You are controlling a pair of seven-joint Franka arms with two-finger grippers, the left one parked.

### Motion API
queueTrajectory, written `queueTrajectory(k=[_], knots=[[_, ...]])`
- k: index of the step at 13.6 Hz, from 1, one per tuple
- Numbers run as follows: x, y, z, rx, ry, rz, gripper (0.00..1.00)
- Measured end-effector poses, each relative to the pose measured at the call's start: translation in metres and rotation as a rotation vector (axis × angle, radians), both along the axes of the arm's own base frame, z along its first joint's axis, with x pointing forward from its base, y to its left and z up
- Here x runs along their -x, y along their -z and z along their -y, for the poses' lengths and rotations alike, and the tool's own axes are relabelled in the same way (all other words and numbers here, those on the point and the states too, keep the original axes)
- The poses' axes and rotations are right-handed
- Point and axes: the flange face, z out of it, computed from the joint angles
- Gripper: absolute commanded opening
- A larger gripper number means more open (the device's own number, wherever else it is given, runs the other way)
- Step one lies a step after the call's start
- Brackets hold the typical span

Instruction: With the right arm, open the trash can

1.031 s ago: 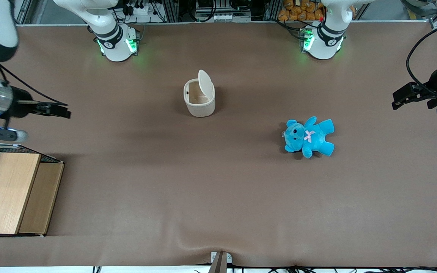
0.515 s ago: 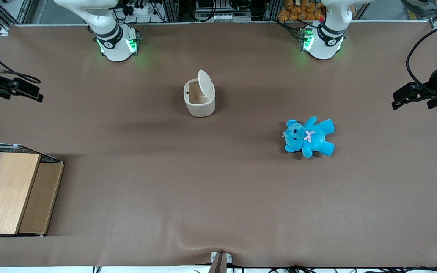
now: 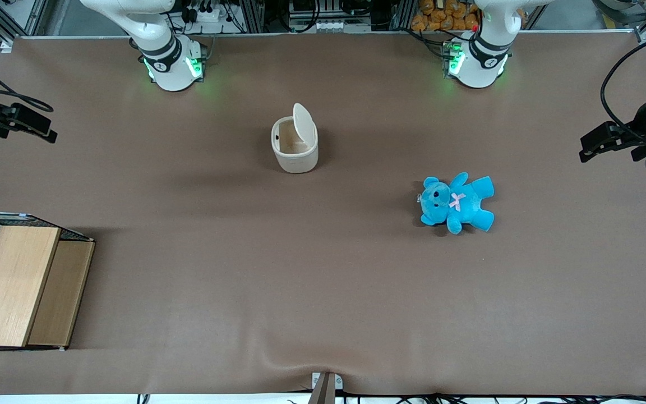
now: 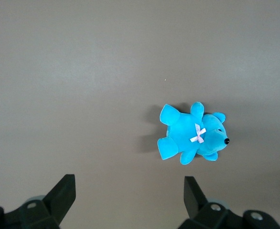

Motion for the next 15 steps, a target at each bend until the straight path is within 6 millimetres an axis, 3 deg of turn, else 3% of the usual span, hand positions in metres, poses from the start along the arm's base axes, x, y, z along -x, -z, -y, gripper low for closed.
queueTrajectory(k=[15], knots=[[-0.0011,-0.0026,-0.0012,-0.015,0.001,0.020,1.00]])
